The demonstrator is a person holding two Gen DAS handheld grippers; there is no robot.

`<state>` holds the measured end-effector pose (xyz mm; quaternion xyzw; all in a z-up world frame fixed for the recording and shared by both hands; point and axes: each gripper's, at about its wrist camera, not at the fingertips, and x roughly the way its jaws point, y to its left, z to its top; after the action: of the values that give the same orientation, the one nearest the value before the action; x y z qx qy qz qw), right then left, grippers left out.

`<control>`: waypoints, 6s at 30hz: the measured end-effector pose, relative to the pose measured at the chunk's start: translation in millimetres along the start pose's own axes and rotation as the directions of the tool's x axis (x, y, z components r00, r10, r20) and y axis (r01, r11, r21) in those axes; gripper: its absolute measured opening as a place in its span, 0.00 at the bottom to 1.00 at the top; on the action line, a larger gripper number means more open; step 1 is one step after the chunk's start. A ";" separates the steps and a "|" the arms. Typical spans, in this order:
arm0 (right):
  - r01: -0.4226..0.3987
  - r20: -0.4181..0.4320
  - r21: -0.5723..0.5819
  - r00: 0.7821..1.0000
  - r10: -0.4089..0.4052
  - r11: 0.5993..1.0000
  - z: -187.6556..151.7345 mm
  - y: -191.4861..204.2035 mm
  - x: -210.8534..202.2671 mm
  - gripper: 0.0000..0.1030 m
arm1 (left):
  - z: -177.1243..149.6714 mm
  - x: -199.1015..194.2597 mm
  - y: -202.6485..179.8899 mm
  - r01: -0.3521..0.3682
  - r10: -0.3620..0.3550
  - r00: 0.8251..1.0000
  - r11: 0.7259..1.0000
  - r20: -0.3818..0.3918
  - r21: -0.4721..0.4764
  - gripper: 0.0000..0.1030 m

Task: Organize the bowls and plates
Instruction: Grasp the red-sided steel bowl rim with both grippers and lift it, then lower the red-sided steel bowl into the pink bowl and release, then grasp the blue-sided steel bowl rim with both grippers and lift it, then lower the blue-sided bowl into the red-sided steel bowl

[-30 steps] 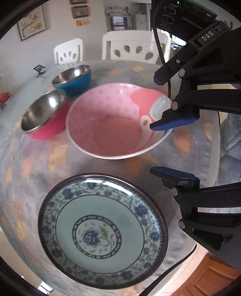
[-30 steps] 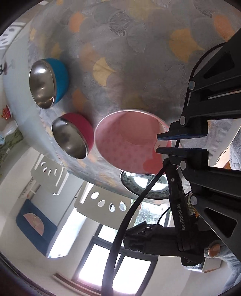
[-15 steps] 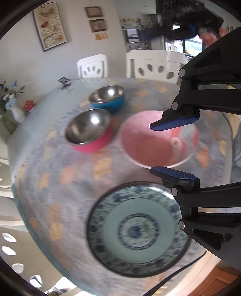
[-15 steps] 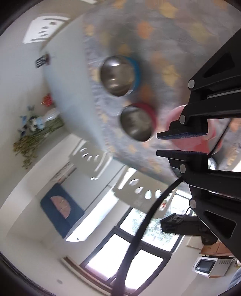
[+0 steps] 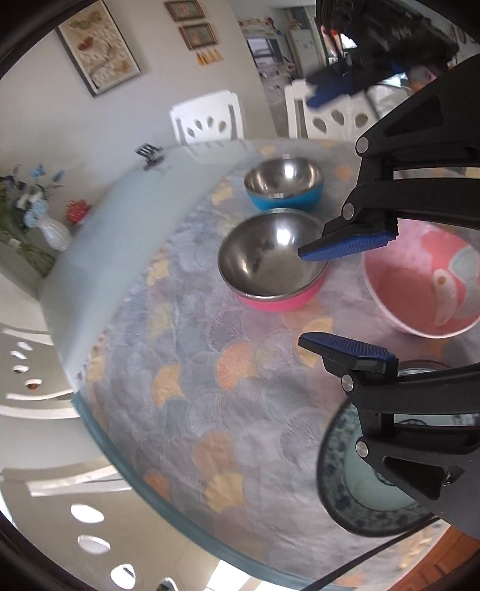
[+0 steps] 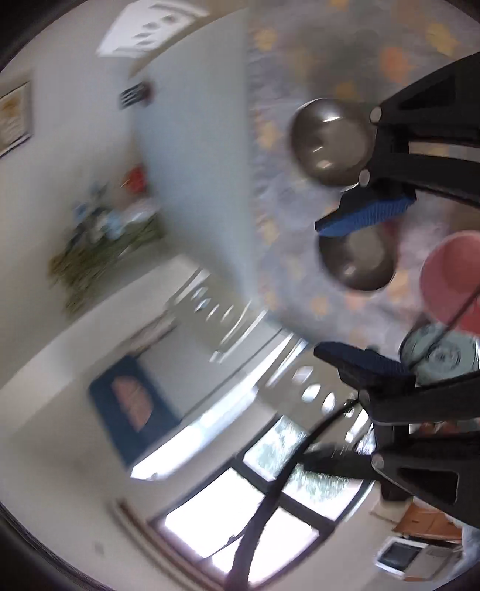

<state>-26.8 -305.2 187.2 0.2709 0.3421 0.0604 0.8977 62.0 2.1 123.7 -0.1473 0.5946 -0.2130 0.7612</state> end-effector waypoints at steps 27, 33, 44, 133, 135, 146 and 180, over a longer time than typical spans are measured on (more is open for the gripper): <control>0.094 -0.278 0.072 0.958 -0.071 0.993 -30.0 -46.6 105.3 0.25 | 4.3 53.6 -31.0 -0.014 0.022 0.993 0.997 -0.118 0.073 0.35; 0.086 -0.226 0.072 0.972 -0.068 0.994 -20.9 -17.0 46.9 0.25 | -16.8 -0.5 -49.0 0.054 -0.048 0.997 0.991 -0.058 0.122 0.35; 0.100 -0.253 0.115 0.965 -0.069 0.988 -72.4 1.8 -8.2 0.25 | -84.1 -27.1 -50.0 0.069 -0.053 0.994 0.979 -0.091 0.192 0.36; 0.029 -0.271 0.288 0.961 0.052 0.957 -113.2 -14.4 -9.2 0.12 | -110.6 -88.5 3.9 0.148 -0.139 0.984 0.986 0.108 -0.075 0.48; 0.066 -0.285 0.274 0.959 0.016 0.960 -119.1 -13.5 -10.4 0.13 | -112.8 -91.8 3.9 0.161 -0.153 0.982 0.984 0.112 -0.069 0.48; 0.089 -0.294 0.268 0.956 -0.007 0.959 -130.4 -5.8 -11.2 0.13 | -134.4 -62.7 -16.5 0.106 -0.104 0.994 0.993 -0.027 0.054 0.51; 0.096 -0.312 0.347 0.950 0.019 0.933 -135.6 -19.3 -7.4 0.17 | -142.3 -42.8 -21.8 0.046 -0.041 0.996 0.997 -0.078 0.067 0.49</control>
<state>-121.7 -263.4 97.4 0.4099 0.4896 0.0212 0.7693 -87.6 8.7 134.7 -0.1257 0.6124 -0.2552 0.7376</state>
